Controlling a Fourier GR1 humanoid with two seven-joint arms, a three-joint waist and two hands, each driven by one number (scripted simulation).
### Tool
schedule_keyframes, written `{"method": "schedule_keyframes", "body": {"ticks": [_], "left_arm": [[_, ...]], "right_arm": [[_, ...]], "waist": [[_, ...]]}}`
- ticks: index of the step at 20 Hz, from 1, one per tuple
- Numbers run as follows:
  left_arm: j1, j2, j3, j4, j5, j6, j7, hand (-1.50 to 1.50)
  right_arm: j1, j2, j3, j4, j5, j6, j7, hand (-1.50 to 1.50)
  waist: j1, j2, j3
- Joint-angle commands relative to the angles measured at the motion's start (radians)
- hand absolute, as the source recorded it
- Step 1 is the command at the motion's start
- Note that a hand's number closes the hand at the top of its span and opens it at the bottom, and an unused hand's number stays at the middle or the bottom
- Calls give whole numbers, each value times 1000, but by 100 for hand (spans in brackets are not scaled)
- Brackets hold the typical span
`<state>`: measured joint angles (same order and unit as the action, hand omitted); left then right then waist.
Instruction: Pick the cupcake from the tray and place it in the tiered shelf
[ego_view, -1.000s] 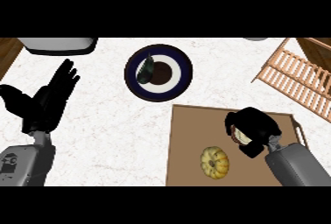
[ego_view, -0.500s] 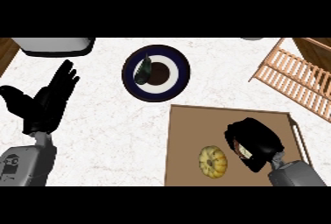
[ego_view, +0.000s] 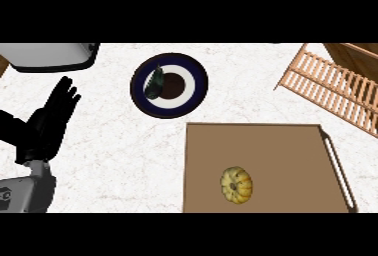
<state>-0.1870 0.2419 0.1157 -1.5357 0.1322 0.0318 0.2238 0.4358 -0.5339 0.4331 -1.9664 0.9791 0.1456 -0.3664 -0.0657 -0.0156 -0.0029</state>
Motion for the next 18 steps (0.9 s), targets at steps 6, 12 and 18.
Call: {"method": "schedule_keyframes", "body": {"ticks": [6, 12, 18], "left_arm": [[7, -5, -10, -34, -8, 10, 21, 0], [3, -4, -9, -6, -4, -12, -8, 0], [-23, -7, -26, -16, -18, -7, 12, 0]], "right_arm": [[342, -16, -199, -485, -437, -21, -73, 150], [394, -20, -462, -610, -690, 42, -20, 150], [268, -8, -709, -594, -878, 48, 130, 150]], "waist": [[1, 5, 2], [14, 14, 0], [45, 18, -1]]}}
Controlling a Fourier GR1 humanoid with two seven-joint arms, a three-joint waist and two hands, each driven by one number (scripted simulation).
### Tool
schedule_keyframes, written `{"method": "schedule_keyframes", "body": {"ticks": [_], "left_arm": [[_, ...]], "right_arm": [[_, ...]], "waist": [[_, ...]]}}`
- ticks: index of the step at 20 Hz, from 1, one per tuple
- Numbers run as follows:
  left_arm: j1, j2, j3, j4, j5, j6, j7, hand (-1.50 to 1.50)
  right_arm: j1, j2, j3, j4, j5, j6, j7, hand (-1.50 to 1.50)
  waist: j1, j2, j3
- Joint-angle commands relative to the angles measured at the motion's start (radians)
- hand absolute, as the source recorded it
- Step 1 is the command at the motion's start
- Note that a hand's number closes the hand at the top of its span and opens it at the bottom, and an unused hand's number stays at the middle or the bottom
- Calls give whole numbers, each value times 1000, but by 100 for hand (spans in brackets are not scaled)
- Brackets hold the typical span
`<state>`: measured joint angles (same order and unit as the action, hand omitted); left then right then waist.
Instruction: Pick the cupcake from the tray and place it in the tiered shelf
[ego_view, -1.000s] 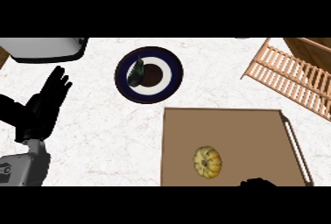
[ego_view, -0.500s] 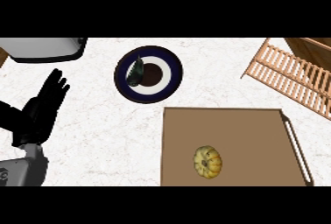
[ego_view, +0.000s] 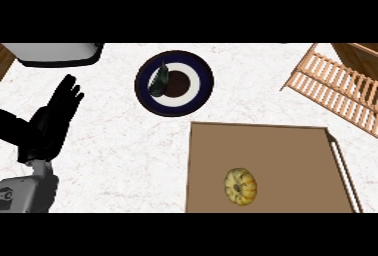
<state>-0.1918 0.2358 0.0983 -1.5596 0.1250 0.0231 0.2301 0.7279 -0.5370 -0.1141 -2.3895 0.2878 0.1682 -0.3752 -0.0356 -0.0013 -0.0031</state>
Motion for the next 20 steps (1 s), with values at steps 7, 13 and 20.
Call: {"method": "schedule_keyframes", "body": {"ticks": [7, 13, 20], "left_arm": [[-84, -2, -16, 35, -3, -9, 34, 0], [-69, -22, -24, 52, -18, -10, -20, 0], [-58, -31, -30, 20, -18, -11, 23, 0]], "right_arm": [[-222, -194, -535, 86, -556, 91, 295, 150], [-406, -462, -688, 410, -758, 198, 426, 150], [-613, -482, -530, 774, -649, 238, 300, 150]], "waist": [[32, 5, 1], [48, 7, 1], [54, 5, 4]]}}
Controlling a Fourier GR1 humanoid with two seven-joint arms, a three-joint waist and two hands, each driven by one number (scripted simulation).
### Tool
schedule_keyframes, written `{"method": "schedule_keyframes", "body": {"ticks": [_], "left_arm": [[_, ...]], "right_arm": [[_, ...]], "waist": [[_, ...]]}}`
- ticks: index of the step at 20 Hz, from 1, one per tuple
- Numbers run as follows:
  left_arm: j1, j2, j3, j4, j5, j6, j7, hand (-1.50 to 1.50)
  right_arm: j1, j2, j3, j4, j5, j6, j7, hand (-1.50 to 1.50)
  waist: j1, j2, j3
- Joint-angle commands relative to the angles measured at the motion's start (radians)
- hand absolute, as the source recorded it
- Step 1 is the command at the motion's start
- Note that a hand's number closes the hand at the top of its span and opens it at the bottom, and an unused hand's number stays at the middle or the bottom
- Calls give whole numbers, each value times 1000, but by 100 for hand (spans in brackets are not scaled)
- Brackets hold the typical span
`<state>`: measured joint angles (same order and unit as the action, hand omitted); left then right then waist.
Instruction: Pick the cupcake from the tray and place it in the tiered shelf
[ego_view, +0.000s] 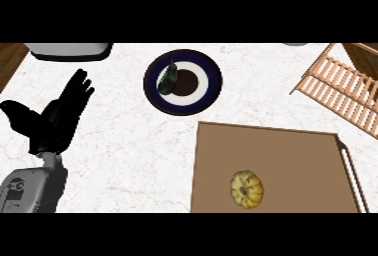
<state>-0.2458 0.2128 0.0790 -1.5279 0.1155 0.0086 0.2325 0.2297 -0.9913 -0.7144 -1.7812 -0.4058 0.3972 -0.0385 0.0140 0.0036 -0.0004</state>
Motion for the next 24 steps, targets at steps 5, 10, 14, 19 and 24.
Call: {"method": "schedule_keyframes", "body": {"ticks": [5, 10, 14, 19, 24], "left_arm": [[-48, -24, -11, 22, -13, 10, 10, 0], [-84, -6, 18, 19, -13, 27, 71, 0], [-82, -2, 24, 76, -21, -5, -15, 0], [-18, 30, 57, 22, 34, -67, -2, 0], [-37, 7, 44, 90, -5, -43, -45, 0]], "right_arm": [[-280, -105, 139, 473, 122, 57, -154, 150], [-347, -93, 169, 649, 217, 116, -327, 150], [-478, -105, 248, 855, 323, 106, -458, 150], [-586, -159, 268, 1054, 395, 132, -555, 150], [-694, -64, 316, 1143, 468, -57, -446, -150]], "waist": [[10, 3, 1], [-6, -1, 1], [0, 2, 1], [9, 2, 2], [16, 6, 2]]}}
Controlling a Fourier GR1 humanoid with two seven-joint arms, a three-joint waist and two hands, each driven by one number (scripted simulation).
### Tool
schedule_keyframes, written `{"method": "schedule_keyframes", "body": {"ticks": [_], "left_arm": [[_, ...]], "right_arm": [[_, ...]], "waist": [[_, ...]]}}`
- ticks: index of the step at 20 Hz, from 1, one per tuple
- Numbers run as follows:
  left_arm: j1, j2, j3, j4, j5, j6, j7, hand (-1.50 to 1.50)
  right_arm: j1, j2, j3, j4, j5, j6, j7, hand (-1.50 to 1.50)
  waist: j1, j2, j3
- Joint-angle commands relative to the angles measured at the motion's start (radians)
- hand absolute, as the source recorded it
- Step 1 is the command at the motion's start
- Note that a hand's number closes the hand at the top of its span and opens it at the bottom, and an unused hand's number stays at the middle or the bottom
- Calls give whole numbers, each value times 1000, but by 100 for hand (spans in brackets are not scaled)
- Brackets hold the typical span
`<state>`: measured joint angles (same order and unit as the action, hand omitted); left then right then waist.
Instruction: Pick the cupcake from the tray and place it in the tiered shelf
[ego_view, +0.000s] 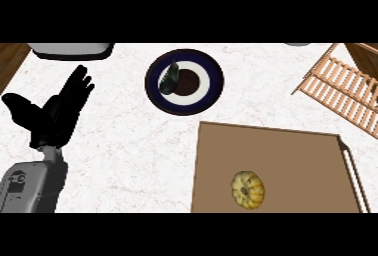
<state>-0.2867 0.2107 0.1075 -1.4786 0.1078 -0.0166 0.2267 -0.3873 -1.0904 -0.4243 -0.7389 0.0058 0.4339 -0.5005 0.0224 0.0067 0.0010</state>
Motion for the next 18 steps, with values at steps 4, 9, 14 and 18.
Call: {"method": "schedule_keyframes", "body": {"ticks": [4, 9, 14, 18], "left_arm": [[1, -4, -14, -58, -5, 9, 53, 0], [22, -36, -30, -31, -31, 19, -18, 0], [1, -33, -33, -18, -26, 11, 1, 0], [27, -30, -32, -51, -17, 4, 12, 0]], "right_arm": [[-185, 30, -7, 249, 62, -128, -84, -150], [-297, -14, -43, 343, 38, -86, -115, -150], [-322, -95, -50, 455, 52, 12, -141, -150], [-307, -131, -8, 492, 68, 222, -75, -150]], "waist": [[19, 2, 2], [11, 3, 2], [22, 11, 4], [24, 9, 4]]}}
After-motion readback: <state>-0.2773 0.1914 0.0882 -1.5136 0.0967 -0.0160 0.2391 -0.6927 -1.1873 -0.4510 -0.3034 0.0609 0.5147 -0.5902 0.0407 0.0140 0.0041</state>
